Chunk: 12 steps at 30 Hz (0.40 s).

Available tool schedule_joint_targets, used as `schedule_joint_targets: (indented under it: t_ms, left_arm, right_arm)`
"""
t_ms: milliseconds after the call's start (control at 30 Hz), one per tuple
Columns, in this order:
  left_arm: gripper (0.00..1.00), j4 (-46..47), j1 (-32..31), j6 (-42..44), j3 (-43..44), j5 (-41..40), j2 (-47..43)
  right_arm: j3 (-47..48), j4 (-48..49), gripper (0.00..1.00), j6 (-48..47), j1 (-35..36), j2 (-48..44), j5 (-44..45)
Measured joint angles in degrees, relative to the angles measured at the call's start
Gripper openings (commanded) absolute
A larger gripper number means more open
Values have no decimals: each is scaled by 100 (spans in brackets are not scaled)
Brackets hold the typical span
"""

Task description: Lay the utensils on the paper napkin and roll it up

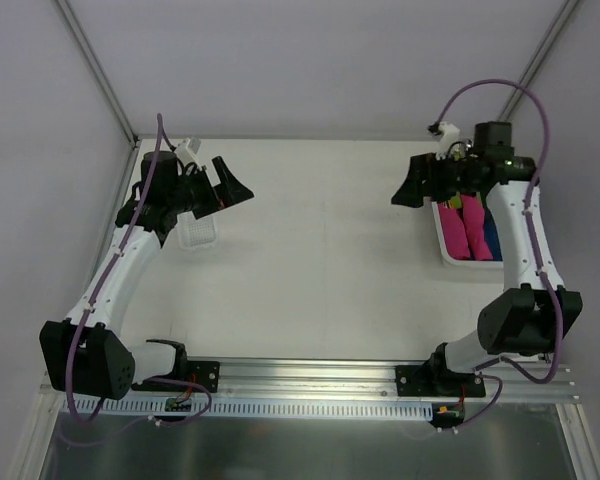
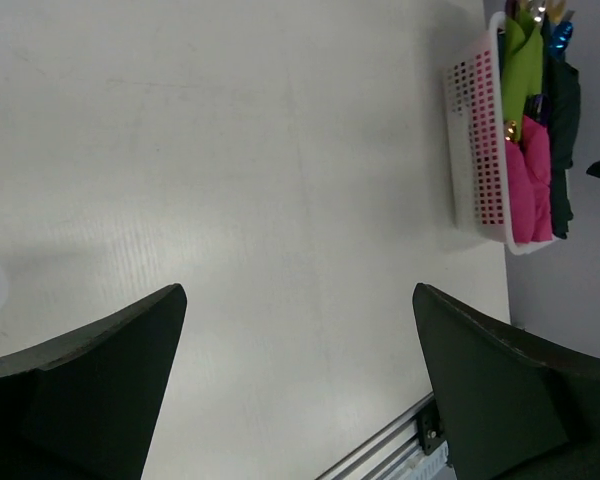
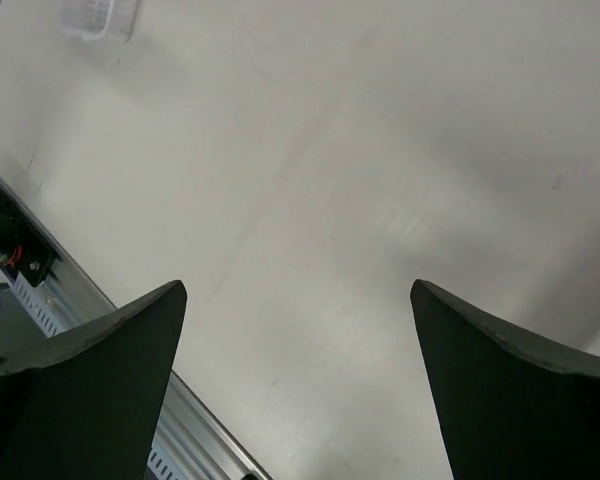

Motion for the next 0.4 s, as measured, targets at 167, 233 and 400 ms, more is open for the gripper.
schedule_joint_targets:
  t_ms: [167,233,400]
  left_arm:
    - [99,-470,55,433,44,-105,17]
    - [99,-549,55,546,-4,-199,-20]
    - [99,-699,55,675,-372,-363,-170]
  right_arm:
    - [-1329,1075,99,608,1438,-411,435]
    - [-1845,1475,99,769,1875,-501,614]
    - [-2647,2035,99,951,2446,-625,1001]
